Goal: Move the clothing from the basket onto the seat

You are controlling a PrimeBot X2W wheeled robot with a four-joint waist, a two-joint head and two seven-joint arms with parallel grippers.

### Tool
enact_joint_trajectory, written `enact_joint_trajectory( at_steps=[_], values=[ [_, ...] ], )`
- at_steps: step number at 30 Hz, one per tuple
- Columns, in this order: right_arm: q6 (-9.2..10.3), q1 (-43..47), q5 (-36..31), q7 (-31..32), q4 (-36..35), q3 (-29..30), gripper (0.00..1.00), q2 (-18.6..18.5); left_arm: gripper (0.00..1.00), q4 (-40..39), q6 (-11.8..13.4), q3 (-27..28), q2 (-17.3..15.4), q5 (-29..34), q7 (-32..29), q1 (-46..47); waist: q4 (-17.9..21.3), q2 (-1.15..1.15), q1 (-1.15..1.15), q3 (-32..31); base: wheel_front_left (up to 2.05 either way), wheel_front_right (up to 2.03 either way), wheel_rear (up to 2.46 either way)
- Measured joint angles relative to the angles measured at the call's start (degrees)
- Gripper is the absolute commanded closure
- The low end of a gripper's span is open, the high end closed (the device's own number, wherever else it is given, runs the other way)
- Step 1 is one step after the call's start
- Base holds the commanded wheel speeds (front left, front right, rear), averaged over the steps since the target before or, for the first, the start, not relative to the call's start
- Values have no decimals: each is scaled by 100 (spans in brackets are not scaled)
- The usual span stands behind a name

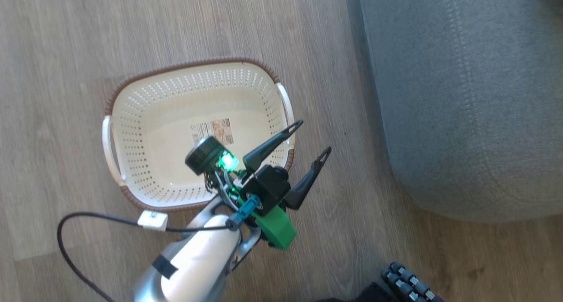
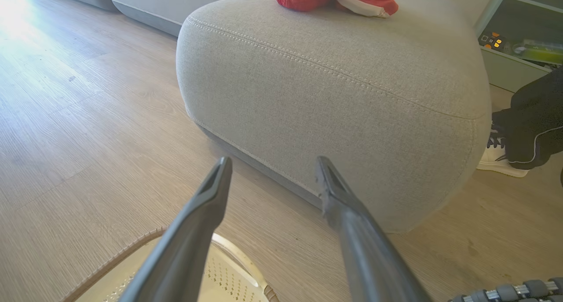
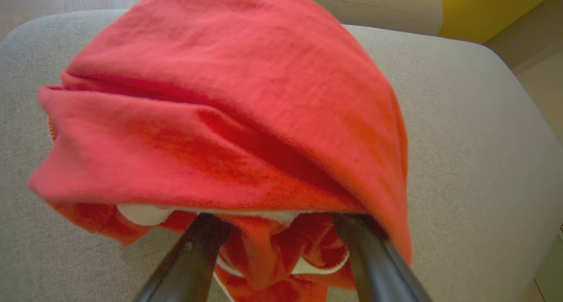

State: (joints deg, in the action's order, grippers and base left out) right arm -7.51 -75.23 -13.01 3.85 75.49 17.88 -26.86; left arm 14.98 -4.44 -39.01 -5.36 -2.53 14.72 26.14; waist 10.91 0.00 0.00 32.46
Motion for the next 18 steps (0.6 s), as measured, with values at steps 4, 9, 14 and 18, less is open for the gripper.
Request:
enact_joint_trajectory(
  at_steps=[4,9,14,18],
  values=[
    [0,47,436,515,0,-388,0,3,0,37,-9,10,48,-4,-1,-210,-9,0,0,-244,0,0,0],
    [0,90,1034,721,14,-1143,0,168,0,49,-42,34,130,-69,-1,-377,-7,0,0,-580,0,0,0],
    [0,152,1641,843,-63,-2193,0,172,0,33,-41,68,155,-103,-1,-653,-4,0,0,-989,0,0,0],
    [0,450,2401,1018,-530,-3167,0,129,0,-24,-32,159,163,-255,-1,-888,-5,0,0,-1321,0,0,0]
  ],
)
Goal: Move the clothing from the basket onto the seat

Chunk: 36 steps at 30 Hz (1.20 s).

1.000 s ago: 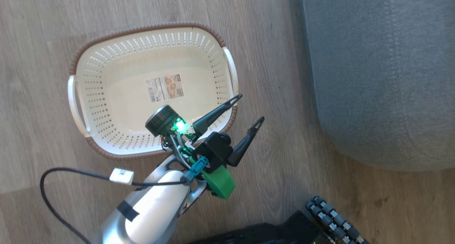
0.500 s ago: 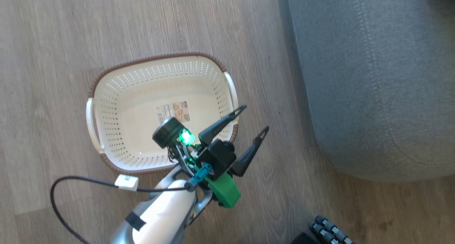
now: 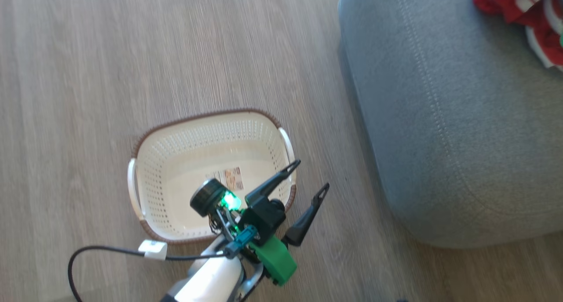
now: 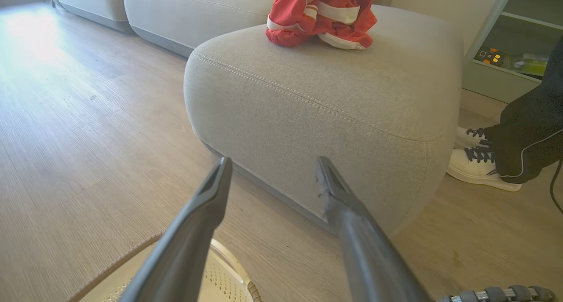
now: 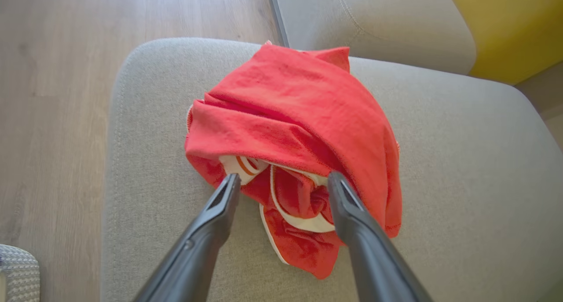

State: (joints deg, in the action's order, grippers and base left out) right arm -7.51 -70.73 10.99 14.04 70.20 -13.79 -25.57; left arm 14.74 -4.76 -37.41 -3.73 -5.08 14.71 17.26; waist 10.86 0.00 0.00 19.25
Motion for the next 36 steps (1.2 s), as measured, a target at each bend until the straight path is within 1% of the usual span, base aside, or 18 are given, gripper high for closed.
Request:
enact_joint_trajectory(
  at_steps=[2,5,9,11,14,17,19,21,24,27,31,36],
  values=[
    [-1,147,487,69,-383,-441,0,-146,0,-22,0,-1,3,-25,0,-98,4,0,0,-150,0,0,0],
    [0,294,1198,91,-1079,-1039,0,-572,0,-121,69,-3,10,-151,0,-237,0,0,0,-357,0,0,0],
    [0,466,2104,-197,-1931,-1557,0,-1121,0,-210,144,-7,19,-259,0,-348,-38,0,0,-578,0,0,0],
    [0,549,2352,-494,-2186,-1723,0,-1301,0,-227,146,4,20,-259,0,-352,-73,0,0,-661,0,0,0],
    [0,700,2636,-993,-2408,-1935,0,-1454,0,-237,151,42,22,-259,0,-363,-123,0,0,-774,0,0,0],
    [0,886,2827,-1658,-2613,-2090,0,-1470,0,-264,196,102,26,-263,0,-460,-162,0,0,-888,0,0,0],
    [0,1009,2844,-2253,-2931,-2287,0,-1505,0,-275,198,197,29,-345,0,-587,-191,0,0,-963,0,0,0],
    [0,1088,2913,-2646,-3163,-2364,0,-1504,0,-285,200,258,26,-357,0,-694,-219,0,0,-1033,0,0,0],
    [0,1228,2877,-2838,-3531,-2314,0,-1516,0,-320,201,365,36,-358,0,-805,-256,0,0,-1107,0,0,0],
    [0,1600,2835,-2851,-4090,-1829,0,-1408,0,-332,215,467,36,-361,0,-822,-318,0,0,-1167,0,0,0],
    [0,2436,2691,-2871,-4883,-1113,0,-1017,0,-412,281,637,41,-459,0,-826,-436,0,0,-1249,0,0,0],
    [0,3595,2187,-2874,-5662,-554,0,-534,0,-480,335,832,49,-587,0,-939,-670,0,0,-1357,0,0,0]
  ],
)
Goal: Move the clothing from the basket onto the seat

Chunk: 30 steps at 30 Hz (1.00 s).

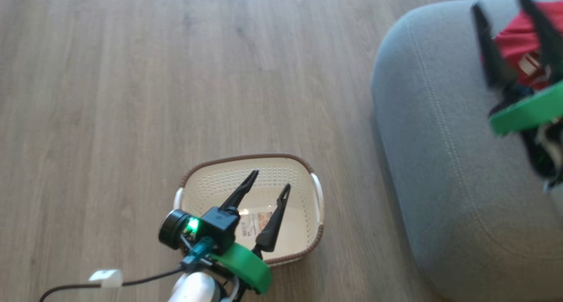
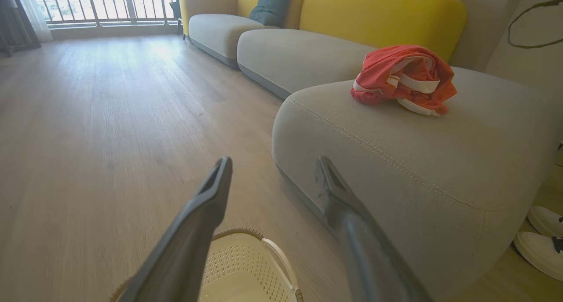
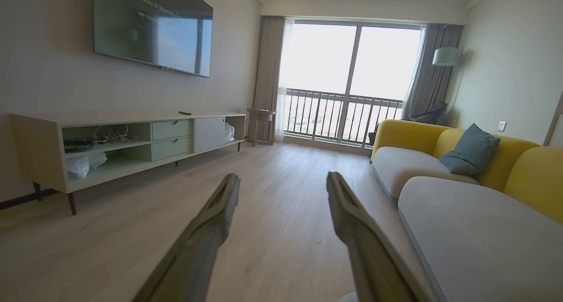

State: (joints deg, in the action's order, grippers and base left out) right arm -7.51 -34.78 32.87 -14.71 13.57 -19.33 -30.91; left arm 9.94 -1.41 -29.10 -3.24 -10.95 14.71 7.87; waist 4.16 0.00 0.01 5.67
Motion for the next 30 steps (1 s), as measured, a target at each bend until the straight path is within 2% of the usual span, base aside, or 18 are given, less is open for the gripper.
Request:
enact_joint_trajectory(
  at_steps=[7,16,23,30],
  values=[
    [0,1065,-675,-1,-628,610,0,767,0,-80,110,434,4,-81,0,-138,-363,0,0,-186,0,0,0],
    [0,2157,-1204,-1,-789,951,0,1573,0,-179,320,1209,12,-64,0,-489,-867,0,0,-479,0,0,0],
    [0,2753,-1544,-1,-791,1156,0,1987,0,-302,528,1538,14,-84,0,-732,-1152,0,0,-643,0,0,0],
    [0,3076,-1881,-1,-792,1296,0,2103,0,-332,661,1668,14,38,0,-901,-1302,0,0,-704,0,0,0]
  ],
)
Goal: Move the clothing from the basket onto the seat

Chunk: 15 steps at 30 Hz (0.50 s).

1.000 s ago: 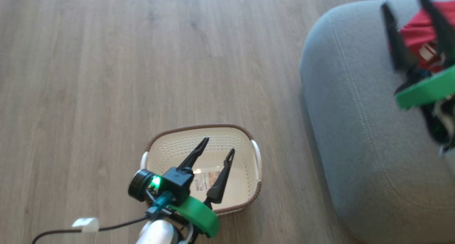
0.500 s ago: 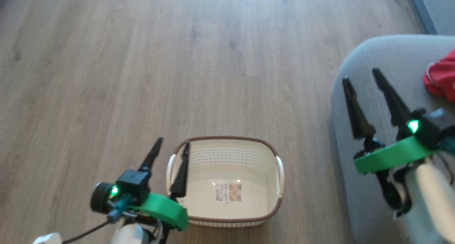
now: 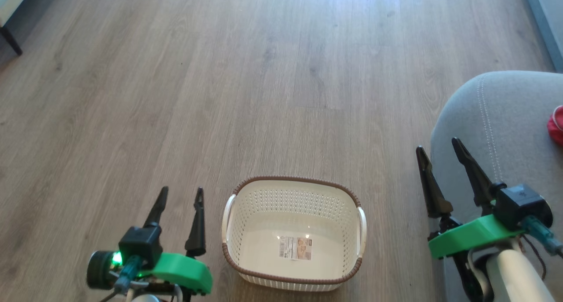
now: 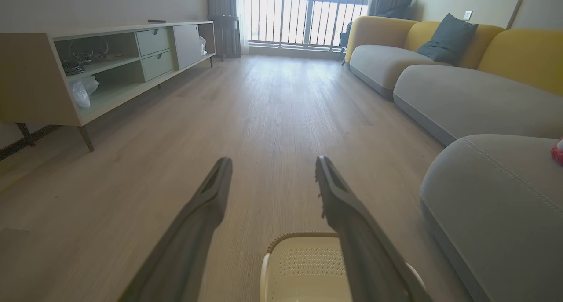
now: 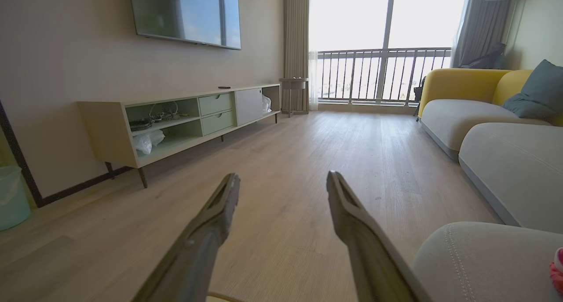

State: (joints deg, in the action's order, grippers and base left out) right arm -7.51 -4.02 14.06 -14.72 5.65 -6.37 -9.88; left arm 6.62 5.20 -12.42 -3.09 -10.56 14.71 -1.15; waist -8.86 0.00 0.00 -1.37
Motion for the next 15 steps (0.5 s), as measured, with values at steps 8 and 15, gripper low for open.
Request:
enact_joint_trajectory(
  at_steps=[8,15],
  values=[
    [0,299,-191,1,-19,100,0,238,0,-215,250,149,0,241,0,-165,-124,0,0,-51,0,0,0],
    [0,376,-348,1,-7,54,0,264,0,-186,261,154,0,225,0,-259,-149,0,0,-6,0,0,0]
  ],
)
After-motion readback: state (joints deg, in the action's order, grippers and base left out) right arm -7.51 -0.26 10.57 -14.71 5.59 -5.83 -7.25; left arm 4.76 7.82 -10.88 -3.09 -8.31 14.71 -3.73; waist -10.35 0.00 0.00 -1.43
